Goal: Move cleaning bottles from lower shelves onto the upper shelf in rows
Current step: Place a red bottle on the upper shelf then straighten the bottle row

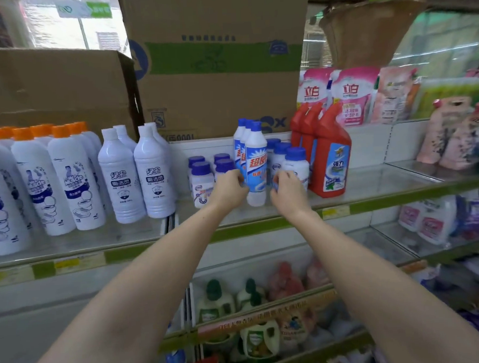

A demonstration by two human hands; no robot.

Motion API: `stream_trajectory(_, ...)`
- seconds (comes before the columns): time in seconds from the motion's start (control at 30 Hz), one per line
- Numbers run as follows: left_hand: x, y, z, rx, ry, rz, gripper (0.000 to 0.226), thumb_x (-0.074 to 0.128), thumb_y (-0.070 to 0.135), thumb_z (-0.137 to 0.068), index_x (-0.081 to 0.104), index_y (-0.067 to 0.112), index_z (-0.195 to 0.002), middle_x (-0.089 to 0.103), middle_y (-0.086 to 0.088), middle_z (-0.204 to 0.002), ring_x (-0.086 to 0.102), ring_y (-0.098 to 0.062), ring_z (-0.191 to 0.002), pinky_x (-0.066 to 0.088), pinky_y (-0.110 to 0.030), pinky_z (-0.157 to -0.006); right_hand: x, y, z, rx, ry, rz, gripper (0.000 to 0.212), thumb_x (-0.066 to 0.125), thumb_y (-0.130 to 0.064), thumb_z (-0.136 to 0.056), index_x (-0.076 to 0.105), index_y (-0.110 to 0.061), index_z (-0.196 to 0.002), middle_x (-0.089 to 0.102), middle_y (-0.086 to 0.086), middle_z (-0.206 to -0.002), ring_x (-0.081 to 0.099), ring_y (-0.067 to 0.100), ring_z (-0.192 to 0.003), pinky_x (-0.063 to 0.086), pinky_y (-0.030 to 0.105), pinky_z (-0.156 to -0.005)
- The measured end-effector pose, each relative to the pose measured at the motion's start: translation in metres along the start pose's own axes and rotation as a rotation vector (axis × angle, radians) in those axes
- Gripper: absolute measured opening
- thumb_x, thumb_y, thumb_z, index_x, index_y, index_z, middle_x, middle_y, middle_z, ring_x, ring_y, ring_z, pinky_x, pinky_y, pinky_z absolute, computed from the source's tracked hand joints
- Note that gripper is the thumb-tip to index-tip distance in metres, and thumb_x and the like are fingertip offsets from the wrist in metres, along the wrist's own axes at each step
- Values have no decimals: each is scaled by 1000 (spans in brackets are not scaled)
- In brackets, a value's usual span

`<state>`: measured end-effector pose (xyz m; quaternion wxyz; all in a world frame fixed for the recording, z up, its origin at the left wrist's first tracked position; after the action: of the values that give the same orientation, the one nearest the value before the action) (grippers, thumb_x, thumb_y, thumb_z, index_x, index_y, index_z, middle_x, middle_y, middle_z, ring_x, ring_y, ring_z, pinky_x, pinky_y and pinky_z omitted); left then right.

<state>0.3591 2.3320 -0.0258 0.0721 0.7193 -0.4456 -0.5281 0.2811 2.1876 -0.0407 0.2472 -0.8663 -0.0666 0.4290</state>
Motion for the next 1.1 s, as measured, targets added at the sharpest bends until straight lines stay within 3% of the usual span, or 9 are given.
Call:
stream_trajectory(0.13, 28, 7, -2, -76, 5, 13, 29, 71, 21, -90, 59, 10, -114, 66, -5, -107, 62, -19, -94, 54, -34, -81, -12, 30, -10, 1, -4, -16, 29, 60, -7, -92, 51, -1, -119, 49, 22, -125, 54, 41, -110, 43, 40, -86)
stream_trajectory(0.27, 50, 20, -8, -191, 65, 65, 52, 76, 26, -88, 50, 12, -131, 63, -7, -126, 62, -25, -114, 54, -37, -91, -23, 46, -27, -83, 26, -24, 38, 66, -11, -91, 48, -4, -124, 46, 18, -128, 53, 37, -113, 44, 39, -90)
stream_trajectory(0.37, 66, 23, -9, -268, 137, 101, 57, 78, 26, -85, 46, 12, -132, 61, -9, -127, 61, -27, -117, 54, -41, -94, -29, 58, -36, -96, 102, -13, 67, 75, -14, -87, 36, -9, -141, 39, 18, -134, 49, 38, -116, 46, 41, -94)
stream_trajectory(0.43, 76, 23, -5, -310, 168, 58, 55, 76, 27, -86, 45, 11, -129, 61, -10, -125, 61, -29, -115, 54, -44, -94, -28, 72, -40, -35, 41, -1, 93, 82, -23, -82, 22, -12, -152, 31, 19, -142, 44, 41, -123, 43, 45, -101)
stream_trajectory(0.5, 85, 24, -3, -345, 195, 43, 54, 75, 27, -87, 44, 11, -129, 60, -11, -124, 62, -30, -114, 55, -44, -93, -23, 87, -41, 0, -76, -26, 106, 84, -27, -81, 11, -13, -157, 26, 21, -146, 43, 45, -127, 41, 49, -105)
stream_trajectory(0.6, 92, 26, -5, -369, 249, 71, 55, 75, 24, -88, 43, 10, -130, 60, -12, -127, 61, -30, -114, 55, -42, -92, -15, 101, -41, 7, -185, -147, 106, 79, -23, -86, 2, -18, -159, 31, 23, -144, 52, 44, -122, 43, 49, -103)
stream_trajectory(0.8, 100, 27, -13, -454, 332, 227, 55, 74, 18, -89, 43, 9, -134, 59, -13, -131, 59, -28, -118, 52, -42, -96, -6, 101, -51, -6, -242, -193, 109, 76, -17, -89, -7, -14, -160, 34, 25, -145, 54, 41, -122, 44, 45, -101)
stream_trajectory(1.1, 107, 23, -13, -442, 337, 48, 50, 65, 12, -95, 38, 8, -137, 58, -14, -131, 59, -28, -118, 52, -43, -96, 9, 105, -56, -34, -210, -147, 113, 77, -19, -88, -12, -14, -158, 32, 26, -144, 56, 42, -117, 47, 49, -103)
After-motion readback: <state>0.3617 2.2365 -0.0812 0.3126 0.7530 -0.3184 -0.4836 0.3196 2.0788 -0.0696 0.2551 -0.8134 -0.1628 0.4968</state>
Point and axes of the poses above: each hand's wrist, its own z-axis away from the middle knuckle, its own x-axis out of the palm, y = z × x, the point moved 3 cm from there along -z, towards the middle knuckle
